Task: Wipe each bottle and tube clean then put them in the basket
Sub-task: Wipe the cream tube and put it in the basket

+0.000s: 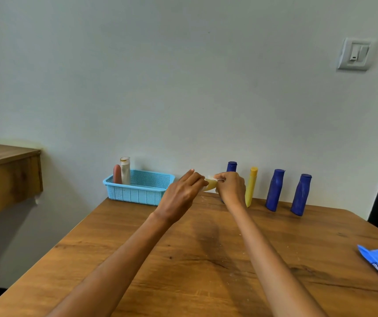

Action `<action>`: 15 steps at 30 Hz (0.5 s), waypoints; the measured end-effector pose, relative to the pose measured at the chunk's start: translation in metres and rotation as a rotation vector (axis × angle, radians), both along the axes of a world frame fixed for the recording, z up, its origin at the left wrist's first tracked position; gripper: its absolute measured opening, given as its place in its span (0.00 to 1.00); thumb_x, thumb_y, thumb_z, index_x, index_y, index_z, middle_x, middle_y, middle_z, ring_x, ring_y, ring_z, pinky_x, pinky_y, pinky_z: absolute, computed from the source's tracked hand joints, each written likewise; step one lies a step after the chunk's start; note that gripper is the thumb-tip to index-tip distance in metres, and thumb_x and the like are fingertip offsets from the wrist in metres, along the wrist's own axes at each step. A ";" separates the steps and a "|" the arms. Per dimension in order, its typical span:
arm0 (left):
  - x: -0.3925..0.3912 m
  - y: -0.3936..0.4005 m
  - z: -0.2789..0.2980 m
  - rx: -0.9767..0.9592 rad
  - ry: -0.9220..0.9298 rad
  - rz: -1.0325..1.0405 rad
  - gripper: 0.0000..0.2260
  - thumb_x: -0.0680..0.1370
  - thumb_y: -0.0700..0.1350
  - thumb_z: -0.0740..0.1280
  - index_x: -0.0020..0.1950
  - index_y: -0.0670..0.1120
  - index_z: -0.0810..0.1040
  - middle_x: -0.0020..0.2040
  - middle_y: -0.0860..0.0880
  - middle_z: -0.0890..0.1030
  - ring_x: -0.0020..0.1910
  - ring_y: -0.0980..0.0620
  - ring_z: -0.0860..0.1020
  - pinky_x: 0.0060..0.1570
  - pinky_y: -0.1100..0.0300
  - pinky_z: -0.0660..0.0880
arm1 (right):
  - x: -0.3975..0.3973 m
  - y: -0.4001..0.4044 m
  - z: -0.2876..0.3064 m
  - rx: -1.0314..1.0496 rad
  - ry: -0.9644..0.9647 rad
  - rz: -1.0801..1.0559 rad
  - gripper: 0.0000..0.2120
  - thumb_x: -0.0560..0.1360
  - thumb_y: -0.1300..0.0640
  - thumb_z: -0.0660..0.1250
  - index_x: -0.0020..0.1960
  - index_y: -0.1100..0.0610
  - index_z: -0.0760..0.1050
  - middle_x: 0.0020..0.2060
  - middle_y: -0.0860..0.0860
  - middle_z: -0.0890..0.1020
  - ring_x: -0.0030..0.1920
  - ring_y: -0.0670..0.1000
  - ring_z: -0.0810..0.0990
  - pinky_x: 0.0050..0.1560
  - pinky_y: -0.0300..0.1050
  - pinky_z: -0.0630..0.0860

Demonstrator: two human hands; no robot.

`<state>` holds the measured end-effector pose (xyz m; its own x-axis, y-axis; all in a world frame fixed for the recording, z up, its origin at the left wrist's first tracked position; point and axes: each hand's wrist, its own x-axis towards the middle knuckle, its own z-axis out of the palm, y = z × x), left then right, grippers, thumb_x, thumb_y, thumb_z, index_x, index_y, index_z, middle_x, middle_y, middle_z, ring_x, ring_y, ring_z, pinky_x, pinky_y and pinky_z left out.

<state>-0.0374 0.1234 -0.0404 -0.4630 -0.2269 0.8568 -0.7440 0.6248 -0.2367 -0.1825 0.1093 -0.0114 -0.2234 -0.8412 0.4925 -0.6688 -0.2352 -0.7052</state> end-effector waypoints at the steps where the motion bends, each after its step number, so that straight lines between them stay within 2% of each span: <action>1: 0.002 -0.001 0.001 0.000 0.008 0.011 0.11 0.71 0.33 0.70 0.52 0.41 0.77 0.48 0.45 0.78 0.48 0.48 0.77 0.33 0.54 0.79 | 0.001 0.000 0.000 -0.005 -0.003 0.002 0.12 0.76 0.66 0.63 0.57 0.62 0.79 0.56 0.56 0.81 0.56 0.55 0.78 0.55 0.45 0.74; 5: 0.000 0.002 0.001 -0.005 -0.016 0.026 0.10 0.71 0.34 0.69 0.51 0.39 0.78 0.46 0.44 0.78 0.44 0.48 0.77 0.32 0.56 0.78 | 0.007 0.005 0.001 -0.034 0.067 -0.014 0.12 0.77 0.65 0.62 0.58 0.62 0.78 0.57 0.56 0.80 0.56 0.54 0.78 0.55 0.43 0.74; 8: -0.002 0.002 -0.001 0.003 -0.013 0.042 0.09 0.71 0.35 0.68 0.51 0.39 0.78 0.44 0.45 0.78 0.42 0.49 0.77 0.31 0.58 0.77 | 0.012 0.008 0.004 -0.073 0.093 0.017 0.12 0.77 0.64 0.61 0.57 0.61 0.79 0.56 0.54 0.81 0.55 0.52 0.79 0.49 0.38 0.73; 11: 0.000 -0.003 0.000 0.039 0.035 0.085 0.08 0.71 0.35 0.67 0.50 0.40 0.77 0.44 0.45 0.76 0.41 0.48 0.76 0.27 0.55 0.76 | 0.012 0.009 0.010 -0.107 -0.052 0.094 0.11 0.76 0.65 0.63 0.52 0.60 0.82 0.50 0.53 0.84 0.48 0.50 0.80 0.42 0.34 0.73; 14: 0.000 -0.002 0.000 0.087 0.083 0.120 0.10 0.69 0.34 0.72 0.48 0.40 0.78 0.42 0.45 0.76 0.37 0.48 0.76 0.24 0.56 0.75 | 0.011 0.009 0.012 -0.083 -0.267 0.218 0.07 0.74 0.64 0.66 0.47 0.59 0.83 0.44 0.51 0.84 0.43 0.49 0.82 0.43 0.42 0.81; 15: -0.001 -0.002 -0.001 0.110 0.113 0.133 0.10 0.68 0.34 0.73 0.47 0.40 0.77 0.42 0.45 0.76 0.36 0.48 0.76 0.23 0.56 0.74 | 0.011 0.009 0.013 -0.050 -0.353 0.271 0.07 0.74 0.64 0.66 0.46 0.59 0.83 0.42 0.51 0.84 0.42 0.48 0.82 0.41 0.41 0.81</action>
<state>-0.0379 0.1214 -0.0413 -0.3248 -0.3751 0.8682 -0.8398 0.5367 -0.0823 -0.1720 0.1187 0.0019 -0.1598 -0.8695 0.4673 -0.2989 -0.4085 -0.8624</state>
